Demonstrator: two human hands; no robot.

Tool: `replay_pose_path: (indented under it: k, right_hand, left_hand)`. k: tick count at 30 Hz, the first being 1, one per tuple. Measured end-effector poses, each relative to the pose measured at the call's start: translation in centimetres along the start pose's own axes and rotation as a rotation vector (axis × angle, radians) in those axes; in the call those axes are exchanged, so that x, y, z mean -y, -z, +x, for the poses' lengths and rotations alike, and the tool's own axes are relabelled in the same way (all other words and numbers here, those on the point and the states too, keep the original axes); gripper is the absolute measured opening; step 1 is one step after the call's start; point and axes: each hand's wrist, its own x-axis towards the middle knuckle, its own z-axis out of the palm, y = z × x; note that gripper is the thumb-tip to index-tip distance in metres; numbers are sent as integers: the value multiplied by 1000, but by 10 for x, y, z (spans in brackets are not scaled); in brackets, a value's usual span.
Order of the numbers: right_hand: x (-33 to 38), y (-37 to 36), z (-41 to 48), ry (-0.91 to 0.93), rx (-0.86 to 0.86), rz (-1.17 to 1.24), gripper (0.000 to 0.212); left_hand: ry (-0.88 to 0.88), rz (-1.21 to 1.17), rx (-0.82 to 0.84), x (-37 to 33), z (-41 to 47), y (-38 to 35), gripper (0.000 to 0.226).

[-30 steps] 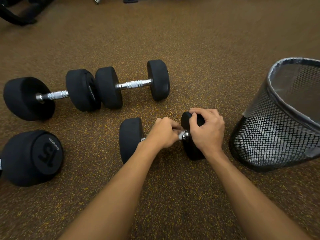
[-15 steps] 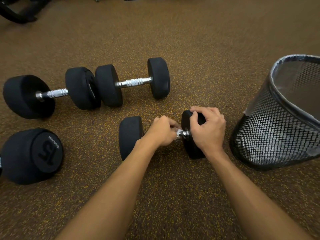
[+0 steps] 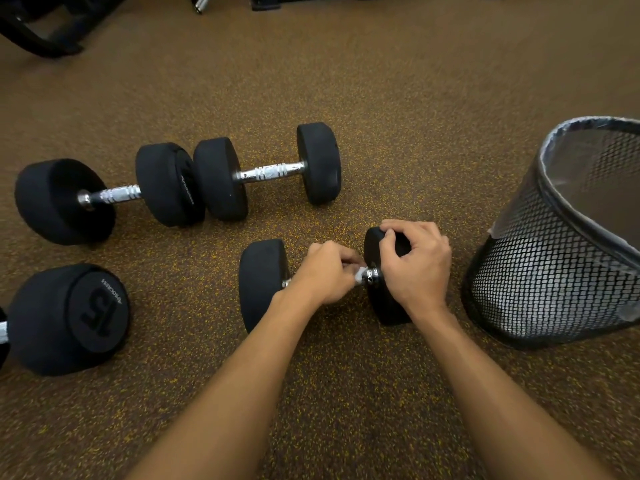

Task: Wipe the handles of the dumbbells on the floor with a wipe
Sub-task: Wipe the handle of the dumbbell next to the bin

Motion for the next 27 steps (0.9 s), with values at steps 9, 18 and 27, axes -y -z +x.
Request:
replay_pose_path:
  k: [9, 18, 27]
  right_hand:
    - [2, 0, 0, 23, -11, -5, 20]
    - [3, 1, -1, 20, -4, -9, 19]
    - [2, 1, 0, 7, 2, -3, 20]
  left_hand:
    - [-22, -10, -30, 5, 6, -10, 24]
    - [9, -14, -1, 5, 9, -9, 23]
    - [60, -25, 0, -2, 17, -10, 15]
